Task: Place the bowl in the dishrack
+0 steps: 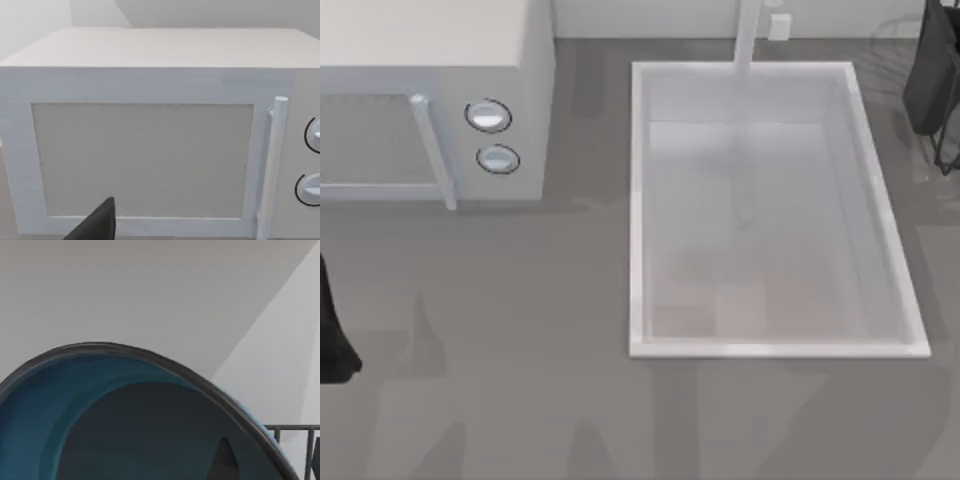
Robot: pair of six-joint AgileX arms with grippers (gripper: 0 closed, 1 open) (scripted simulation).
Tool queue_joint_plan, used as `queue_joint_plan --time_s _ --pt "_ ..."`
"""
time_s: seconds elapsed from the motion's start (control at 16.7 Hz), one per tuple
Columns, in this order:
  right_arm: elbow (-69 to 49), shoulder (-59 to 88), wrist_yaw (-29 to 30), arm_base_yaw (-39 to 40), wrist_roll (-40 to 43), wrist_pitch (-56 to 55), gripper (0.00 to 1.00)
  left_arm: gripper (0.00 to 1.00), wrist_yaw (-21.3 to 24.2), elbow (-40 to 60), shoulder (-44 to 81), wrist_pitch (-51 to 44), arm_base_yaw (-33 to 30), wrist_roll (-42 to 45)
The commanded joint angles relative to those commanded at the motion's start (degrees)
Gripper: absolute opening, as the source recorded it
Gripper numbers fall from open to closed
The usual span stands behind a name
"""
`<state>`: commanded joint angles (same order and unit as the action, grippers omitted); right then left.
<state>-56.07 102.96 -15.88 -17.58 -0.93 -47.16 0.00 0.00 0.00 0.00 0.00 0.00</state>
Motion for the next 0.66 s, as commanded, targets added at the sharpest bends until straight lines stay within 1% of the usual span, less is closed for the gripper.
queue_joint_plan --time_s 0.3,0.36,0.66 --pt "0.0 0.0 0.0 0.0 0.0 0.0 0.98 1.0 0.0 0.0 0.0 0.0 0.0 0.0" --pt "0.0 0.0 0.0 0.0 0.0 0.0 1.0 1.0 0.0 0.0 0.0 0.0 0.0 0.0" --pt "0.0 0.0 0.0 0.0 0.0 0.0 1.0 1.0 0.0 0.0 0.0 0.0 0.0 0.0"
